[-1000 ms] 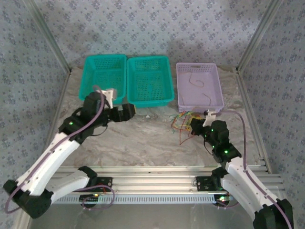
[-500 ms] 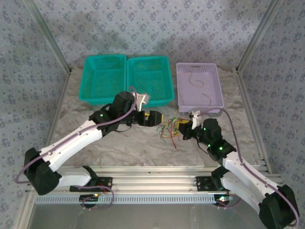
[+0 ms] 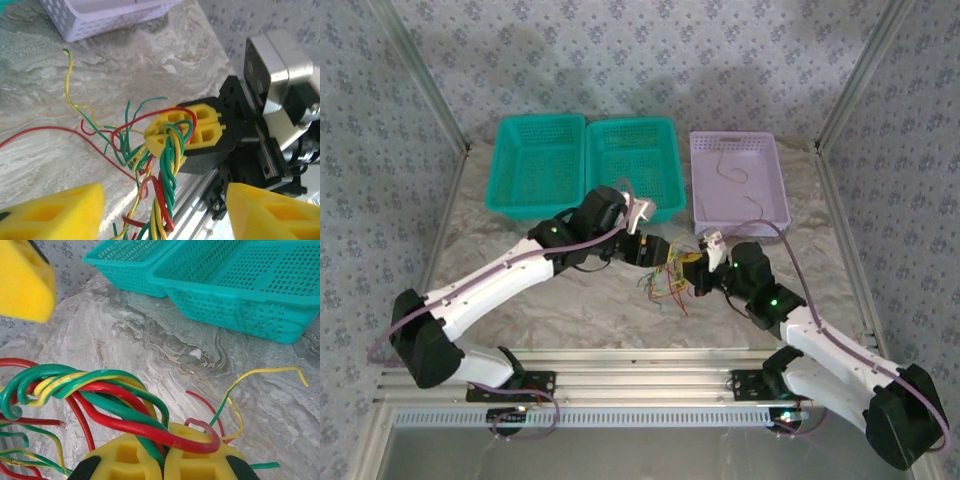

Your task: Untangle the cables

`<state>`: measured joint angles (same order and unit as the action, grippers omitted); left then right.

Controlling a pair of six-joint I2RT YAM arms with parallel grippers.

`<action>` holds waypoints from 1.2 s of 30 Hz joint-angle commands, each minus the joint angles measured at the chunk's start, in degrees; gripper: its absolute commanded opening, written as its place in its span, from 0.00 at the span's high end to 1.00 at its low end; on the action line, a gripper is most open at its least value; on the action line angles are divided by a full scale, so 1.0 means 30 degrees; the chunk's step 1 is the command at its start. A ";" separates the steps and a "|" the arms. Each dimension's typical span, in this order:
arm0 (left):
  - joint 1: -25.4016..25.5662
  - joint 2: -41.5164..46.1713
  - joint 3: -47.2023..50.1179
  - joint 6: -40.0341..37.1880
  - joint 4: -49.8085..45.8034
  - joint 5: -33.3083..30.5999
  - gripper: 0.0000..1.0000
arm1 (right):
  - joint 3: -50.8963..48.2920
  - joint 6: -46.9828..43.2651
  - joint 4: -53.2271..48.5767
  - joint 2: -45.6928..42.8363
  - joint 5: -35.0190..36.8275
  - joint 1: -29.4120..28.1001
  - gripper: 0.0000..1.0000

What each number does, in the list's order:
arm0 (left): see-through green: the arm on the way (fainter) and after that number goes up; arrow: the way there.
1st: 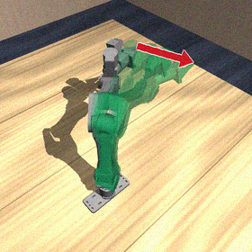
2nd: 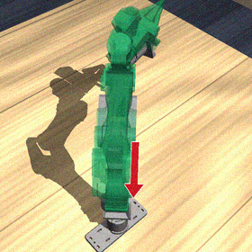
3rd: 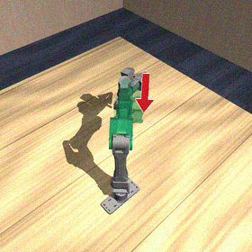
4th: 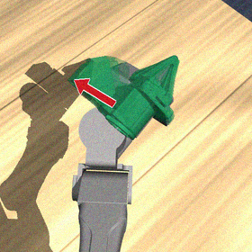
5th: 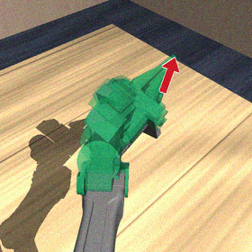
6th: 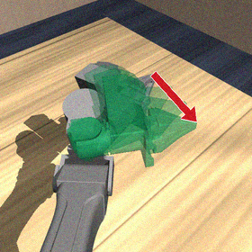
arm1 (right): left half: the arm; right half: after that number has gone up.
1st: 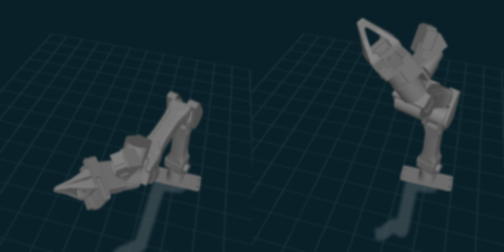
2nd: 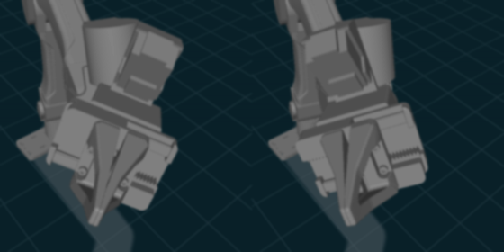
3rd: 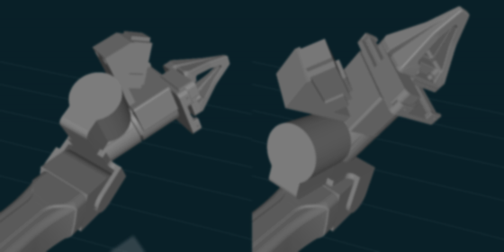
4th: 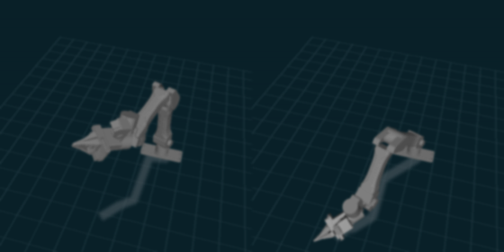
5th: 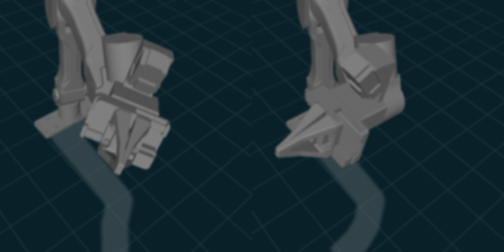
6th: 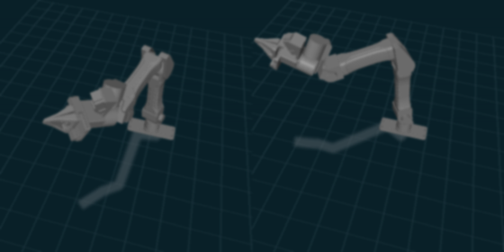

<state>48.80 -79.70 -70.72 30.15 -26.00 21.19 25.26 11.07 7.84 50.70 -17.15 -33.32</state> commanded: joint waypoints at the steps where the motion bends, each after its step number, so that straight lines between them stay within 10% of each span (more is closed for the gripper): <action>1: 0.0337 -0.0377 -0.0813 -0.1203 -0.1605 -0.0120 0.39 | 0.0868 -0.0467 -0.0107 -0.0124 0.0358 -0.0116 1.00; 18: 0.0477 -0.0470 -0.0908 -0.1292 -0.2089 -0.0884 0.53 | 0.1322 -0.0526 -0.0196 0.0442 -0.0353 -0.0458 1.00; 32: 0.0494 -0.0622 -0.1128 -0.1369 -0.2254 -0.0831 1.00 | 0.1429 -0.0700 -0.0193 0.1021 0.0230 -0.0807 1.00; 36: 0.0495 -0.0474 -0.1086 -0.1525 -0.2377 -0.0748 1.00 | 0.1257 -0.0622 -0.0147 0.0776 0.0524 -0.0784 1.00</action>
<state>49.91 -81.23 -72.42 26.39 -32.80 18.22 27.64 9.93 6.83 54.46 -16.71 -35.31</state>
